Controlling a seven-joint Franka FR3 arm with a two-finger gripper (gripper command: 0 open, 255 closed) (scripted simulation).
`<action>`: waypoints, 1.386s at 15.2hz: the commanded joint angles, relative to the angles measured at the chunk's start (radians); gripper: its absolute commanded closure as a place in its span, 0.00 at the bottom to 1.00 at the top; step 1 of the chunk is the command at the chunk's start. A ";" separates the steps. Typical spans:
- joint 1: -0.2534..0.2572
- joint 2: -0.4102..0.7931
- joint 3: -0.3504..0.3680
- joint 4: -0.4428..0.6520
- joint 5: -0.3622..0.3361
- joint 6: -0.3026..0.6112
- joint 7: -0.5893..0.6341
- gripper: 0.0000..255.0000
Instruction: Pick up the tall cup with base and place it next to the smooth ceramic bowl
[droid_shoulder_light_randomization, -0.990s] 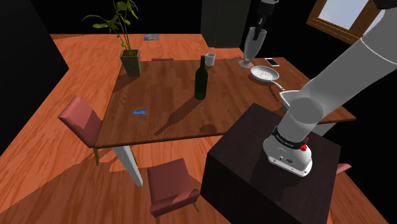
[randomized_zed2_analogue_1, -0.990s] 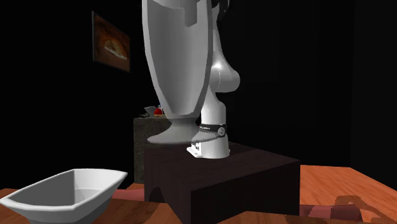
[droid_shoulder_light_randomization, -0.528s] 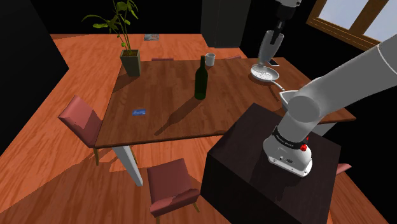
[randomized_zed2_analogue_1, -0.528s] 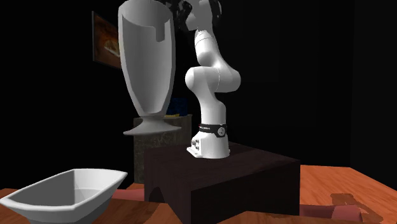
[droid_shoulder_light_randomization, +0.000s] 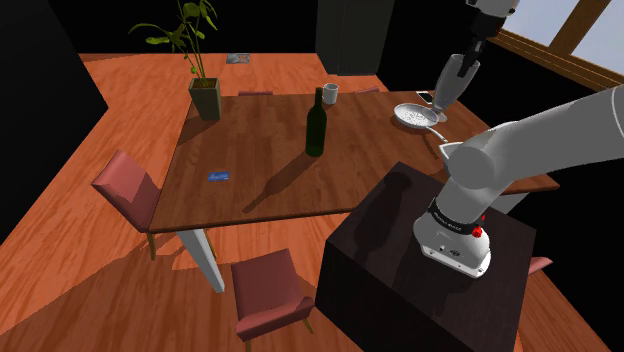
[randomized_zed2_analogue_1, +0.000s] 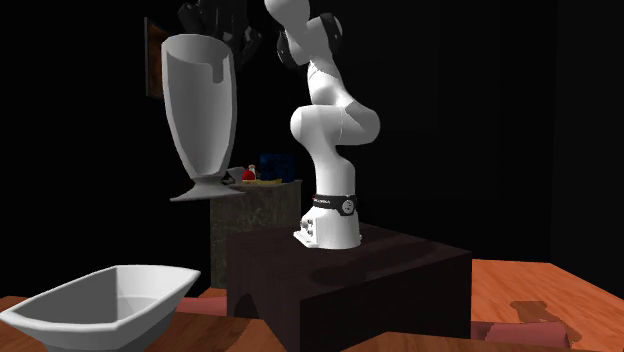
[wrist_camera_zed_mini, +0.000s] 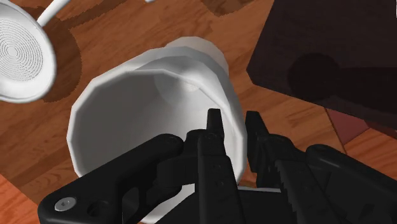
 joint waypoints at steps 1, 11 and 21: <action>-0.032 -0.042 -0.017 -0.015 -0.028 -0.020 -0.035 1.00; -0.083 -0.084 -0.088 -0.121 -0.098 0.055 -0.084 1.00; -0.086 -0.051 -0.153 -0.225 -0.139 0.196 -0.081 1.00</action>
